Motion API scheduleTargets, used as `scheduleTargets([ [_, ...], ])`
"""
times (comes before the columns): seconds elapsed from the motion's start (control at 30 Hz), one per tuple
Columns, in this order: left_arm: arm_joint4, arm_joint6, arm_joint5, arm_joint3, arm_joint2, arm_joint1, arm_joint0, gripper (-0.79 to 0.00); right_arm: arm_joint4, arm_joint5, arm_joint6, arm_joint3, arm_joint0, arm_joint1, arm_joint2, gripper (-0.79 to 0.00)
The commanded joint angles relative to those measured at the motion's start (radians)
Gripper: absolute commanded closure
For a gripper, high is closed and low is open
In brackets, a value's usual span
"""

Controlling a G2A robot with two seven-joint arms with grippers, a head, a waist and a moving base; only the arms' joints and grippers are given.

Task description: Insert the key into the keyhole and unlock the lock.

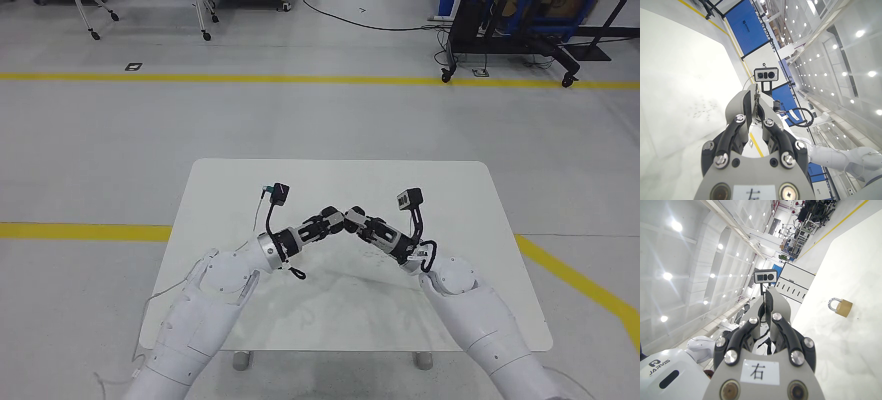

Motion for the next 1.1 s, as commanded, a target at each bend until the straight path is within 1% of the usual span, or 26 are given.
scheduleTargets([
  [0.0,-0.001,0.002,-0.003,-0.001,-0.002,0.001,0.001,-0.043,-0.002,0.001,0.003,-0.003,-0.003,0.0,0.0,0.0],
  [0.1,0.002,0.004,-0.004,-0.003,-0.002,0.001,0.002,-0.04,-0.001,0.004,0.007,-0.01,-0.008,0.001,0.002,0.0],
  [0.2,0.002,0.004,-0.004,-0.004,-0.001,0.002,0.002,0.0,-0.005,0.005,0.008,-0.013,-0.01,0.001,0.005,0.0],
  [0.43,0.06,0.022,-0.012,-0.013,0.0,0.006,0.002,0.0,-0.01,0.009,0.007,-0.022,-0.02,0.002,0.01,0.0],
  [0.53,0.151,0.046,-0.002,-0.025,0.001,0.01,0.003,0.0,-0.015,0.011,0.005,-0.026,-0.022,0.002,0.011,0.0],
  [0.63,0.159,0.062,-0.004,-0.037,0.004,0.01,0.013,0.0,-0.015,0.016,0.005,-0.028,-0.026,0.002,0.01,0.0],
  [0.8,0.111,0.069,-0.005,-0.043,-0.006,0.01,0.022,0.0,-0.014,0.014,-0.005,-0.027,-0.028,0.002,0.016,0.0],
  [0.97,0.061,0.053,-0.015,-0.041,-0.015,0.011,0.025,0.0,-0.011,0.011,-0.01,-0.027,-0.031,0.003,0.023,0.0],
  [1.0,0.06,0.051,-0.016,-0.04,-0.015,0.012,0.025,-0.012,-0.011,0.01,-0.011,-0.028,-0.032,0.003,0.024,0.0],
  [1.07,0.057,0.044,-0.017,-0.041,-0.013,0.012,0.025,-0.108,-0.009,0.008,-0.014,-0.029,-0.033,0.002,0.026,0.0],
])
